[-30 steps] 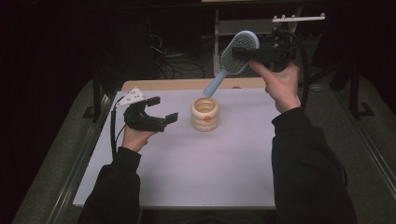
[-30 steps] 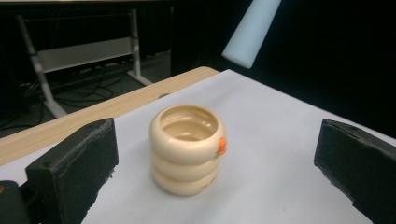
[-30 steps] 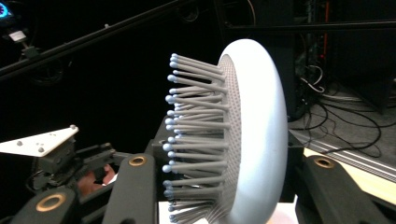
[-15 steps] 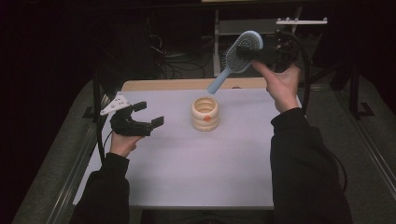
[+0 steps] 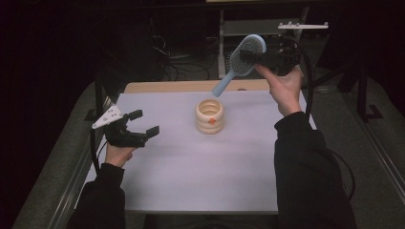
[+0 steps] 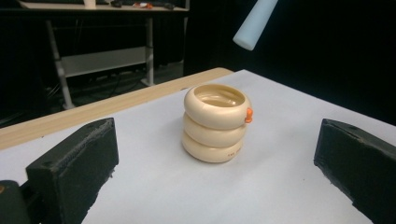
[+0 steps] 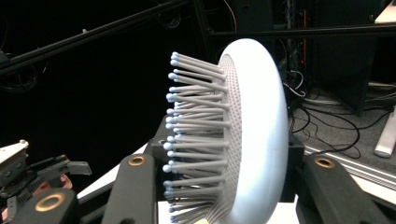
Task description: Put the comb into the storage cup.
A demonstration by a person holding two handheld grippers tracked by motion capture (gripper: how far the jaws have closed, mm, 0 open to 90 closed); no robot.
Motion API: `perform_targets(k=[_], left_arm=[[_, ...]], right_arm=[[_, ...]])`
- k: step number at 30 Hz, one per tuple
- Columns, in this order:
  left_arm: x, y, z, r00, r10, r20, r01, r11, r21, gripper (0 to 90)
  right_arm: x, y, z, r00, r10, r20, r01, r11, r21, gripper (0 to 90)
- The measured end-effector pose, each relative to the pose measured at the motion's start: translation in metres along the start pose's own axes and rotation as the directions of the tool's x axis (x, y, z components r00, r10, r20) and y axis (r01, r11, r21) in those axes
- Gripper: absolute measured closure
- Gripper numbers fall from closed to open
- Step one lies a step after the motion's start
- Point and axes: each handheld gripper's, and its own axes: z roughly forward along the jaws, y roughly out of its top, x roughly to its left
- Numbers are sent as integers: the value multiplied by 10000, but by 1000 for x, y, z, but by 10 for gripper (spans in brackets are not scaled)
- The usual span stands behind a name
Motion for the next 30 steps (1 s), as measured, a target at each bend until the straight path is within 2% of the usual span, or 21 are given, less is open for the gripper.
perform_targets(k=[10, 18, 22, 30], left_arm=[[3, -16, -12, 10000, 24, -17, -24, 9998, -220, 0], [7, -31, -23, 9997, -205, -136, 199, 9987, -461, 0], [10, -38, -27, 9990, -439, -89, 433, 9975, -559, 0], [9, -46, -32, 9994, -130, -321, 109, 9978, -649, 0]], right_arm=[[-5, -11, 11, 10000, -44, 75, 43, 9998, 172, 543], [-6, -20, 19, 9999, -97, 88, 94, 9993, 368, 543], [-4, -22, 24, 9998, -205, 11, 204, 9987, 457, 542], [-3, -28, 32, 9994, -340, 24, 338, 9971, 678, 541]])
